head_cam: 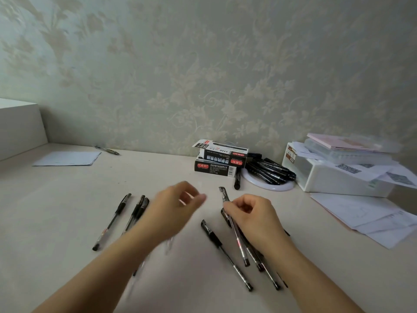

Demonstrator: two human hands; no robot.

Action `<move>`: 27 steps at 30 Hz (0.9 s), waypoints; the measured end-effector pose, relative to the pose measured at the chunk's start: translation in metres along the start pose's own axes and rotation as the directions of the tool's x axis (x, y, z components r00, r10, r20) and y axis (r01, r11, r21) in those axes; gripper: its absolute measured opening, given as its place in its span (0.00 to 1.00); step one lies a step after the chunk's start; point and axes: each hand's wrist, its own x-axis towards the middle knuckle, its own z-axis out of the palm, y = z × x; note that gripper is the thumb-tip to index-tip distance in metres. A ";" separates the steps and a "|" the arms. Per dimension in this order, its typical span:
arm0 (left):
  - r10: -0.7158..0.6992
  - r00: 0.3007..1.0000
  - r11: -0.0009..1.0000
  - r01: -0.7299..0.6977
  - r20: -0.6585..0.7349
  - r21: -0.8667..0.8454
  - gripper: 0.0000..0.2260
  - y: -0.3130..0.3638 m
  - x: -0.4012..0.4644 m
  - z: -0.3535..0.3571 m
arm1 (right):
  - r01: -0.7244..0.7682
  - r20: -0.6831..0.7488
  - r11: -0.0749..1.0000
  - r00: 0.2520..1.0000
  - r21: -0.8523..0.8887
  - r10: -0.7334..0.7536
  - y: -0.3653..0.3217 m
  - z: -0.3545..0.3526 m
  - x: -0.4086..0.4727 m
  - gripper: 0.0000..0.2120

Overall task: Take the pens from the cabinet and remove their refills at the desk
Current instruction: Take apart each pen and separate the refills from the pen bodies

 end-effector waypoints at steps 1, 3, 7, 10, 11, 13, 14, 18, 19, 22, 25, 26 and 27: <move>-0.005 0.994 0.986 0.023 0.107 -0.166 0.13 0.007 -0.005 0.009 | -0.023 0.019 0.997 1.000 0.069 0.022 -0.002 -0.001 0.000 0.11; -0.027 0.955 0.881 0.162 0.294 -0.444 0.18 0.018 -0.013 0.022 | -0.052 0.052 0.985 0.998 0.166 0.044 -0.004 -0.001 -0.001 0.12; -0.007 0.897 0.684 0.327 0.442 -0.653 0.16 0.024 -0.019 0.026 | -0.078 0.106 0.940 0.993 0.333 0.045 -0.005 0.003 0.000 0.10; 0.017 0.905 0.729 0.280 0.425 -0.625 0.12 0.025 -0.019 0.021 | -0.107 0.169 0.915 0.985 0.389 0.043 -0.004 0.005 0.000 0.10; 0.023 0.908 0.749 0.262 0.419 -0.609 0.12 0.024 -0.019 0.021 | -0.112 0.177 0.911 0.983 0.398 0.043 -0.004 0.006 0.000 0.10; 0.028 0.906 0.756 0.257 0.422 -0.603 0.13 0.024 -0.019 0.019 | -0.120 0.185 0.903 0.982 0.413 0.046 -0.004 0.006 0.000 0.09; 0.031 0.905 0.754 0.258 0.424 -0.605 0.13 0.024 -0.019 0.019 | -0.123 0.189 0.897 0.981 0.425 0.045 -0.003 0.007 0.000 0.09; 0.072 0.928 0.854 0.131 0.365 -0.504 0.07 0.020 -0.018 0.020 | -0.120 0.216 0.875 0.976 0.470 0.017 -0.004 0.007 -0.001 0.08; 0.097 0.936 0.892 0.069 0.338 -0.447 0.06 0.018 -0.016 0.020 | -0.112 0.210 0.876 0.978 0.470 0.012 -0.004 0.007 -0.002 0.09; 0.190 0.941 0.956 -0.112 0.279 -0.272 0.07 0.012 -0.013 0.019 | -0.049 0.166 0.903 0.986 0.426 -0.025 -0.004 0.007 -0.002 0.12; 0.255 0.940 0.966 -0.237 0.228 -0.104 0.06 0.008 -0.012 0.017 | 0.033 0.127 0.932 0.988 0.361 -0.084 -0.003 0.006 -0.001 0.05; 0.272 0.941 0.962 -0.267 0.202 -0.053 0.06 0.007 -0.011 0.017 | 0.038 0.122 0.931 0.989 0.364 -0.088 -0.002 0.005 0.000 0.05; 0.283 0.942 0.958 -0.285 0.181 -0.015 0.07 0.007 -0.011 0.016 | 0.037 0.131 0.927 0.987 0.374 -0.092 -0.002 0.004 0.000 0.04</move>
